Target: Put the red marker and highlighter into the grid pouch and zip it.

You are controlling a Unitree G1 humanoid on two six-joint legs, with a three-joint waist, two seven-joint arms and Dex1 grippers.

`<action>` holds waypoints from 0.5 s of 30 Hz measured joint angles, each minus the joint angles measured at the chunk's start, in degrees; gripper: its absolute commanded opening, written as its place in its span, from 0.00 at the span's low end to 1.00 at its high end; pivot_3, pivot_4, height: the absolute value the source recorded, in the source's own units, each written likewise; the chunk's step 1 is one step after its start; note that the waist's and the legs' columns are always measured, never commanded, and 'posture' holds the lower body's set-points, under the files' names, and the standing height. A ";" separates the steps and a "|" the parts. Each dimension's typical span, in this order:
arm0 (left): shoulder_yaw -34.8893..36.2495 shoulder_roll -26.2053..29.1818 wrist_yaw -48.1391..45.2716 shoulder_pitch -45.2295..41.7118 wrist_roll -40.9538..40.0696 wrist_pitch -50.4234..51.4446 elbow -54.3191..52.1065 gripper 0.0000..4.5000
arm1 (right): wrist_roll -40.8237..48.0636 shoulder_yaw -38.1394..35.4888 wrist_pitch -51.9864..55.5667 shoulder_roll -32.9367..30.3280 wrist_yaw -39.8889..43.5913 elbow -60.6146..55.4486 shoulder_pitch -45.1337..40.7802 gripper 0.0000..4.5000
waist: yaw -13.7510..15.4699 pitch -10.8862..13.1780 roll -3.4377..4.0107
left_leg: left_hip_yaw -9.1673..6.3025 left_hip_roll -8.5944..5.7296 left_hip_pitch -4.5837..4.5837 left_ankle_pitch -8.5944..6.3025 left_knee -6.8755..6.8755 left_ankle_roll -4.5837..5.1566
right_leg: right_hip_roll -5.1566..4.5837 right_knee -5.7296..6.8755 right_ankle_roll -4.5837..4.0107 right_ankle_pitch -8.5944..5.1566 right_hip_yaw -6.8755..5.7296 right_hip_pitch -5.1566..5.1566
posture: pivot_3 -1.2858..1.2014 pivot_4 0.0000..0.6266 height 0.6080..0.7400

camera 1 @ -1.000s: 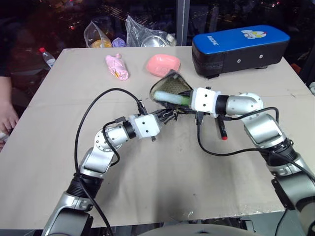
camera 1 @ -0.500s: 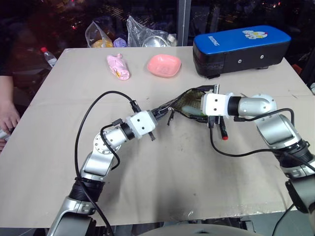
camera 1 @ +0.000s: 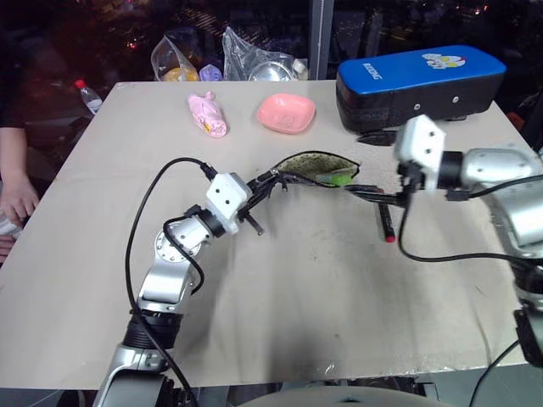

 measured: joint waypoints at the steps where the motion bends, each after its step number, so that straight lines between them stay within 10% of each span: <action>1: 0.01 -0.11 0.04 0.06 -0.21 0.21 -0.02 0.00 | 1.15 -1.32 3.34 -0.04 -1.23 -0.23 1.48 0.98 | -0.03 0.00 0.00 | 0.00 0.00 0.02 0.00 0.00 0.00 | 0.00 0.01 0.00 0.00 0.02 0.00 | 0.52 0.24 1.00; 10: -0.44 -1.89 0.95 0.20 -0.26 0.97 -0.58 0.00 | -2.62 -0.59 23.32 9.00 -22.28 1.91 12.45 0.98 | -0.38 -0.02 -0.02 | -0.02 0.00 0.02 0.01 -0.02 -0.01 | 0.09 0.07 0.01 -0.01 0.08 -0.03 | 0.52 0.24 1.00; 15: -0.69 -1.82 1.06 0.21 0.40 0.90 -0.60 0.00 | -4.14 0.47 25.55 11.13 -27.30 0.78 14.24 0.62 | -0.01 -0.03 -0.03 | -0.01 -0.04 0.00 0.00 -0.01 0.00 | 0.04 0.00 0.04 -0.02 0.04 -0.01 | 0.52 0.24 1.00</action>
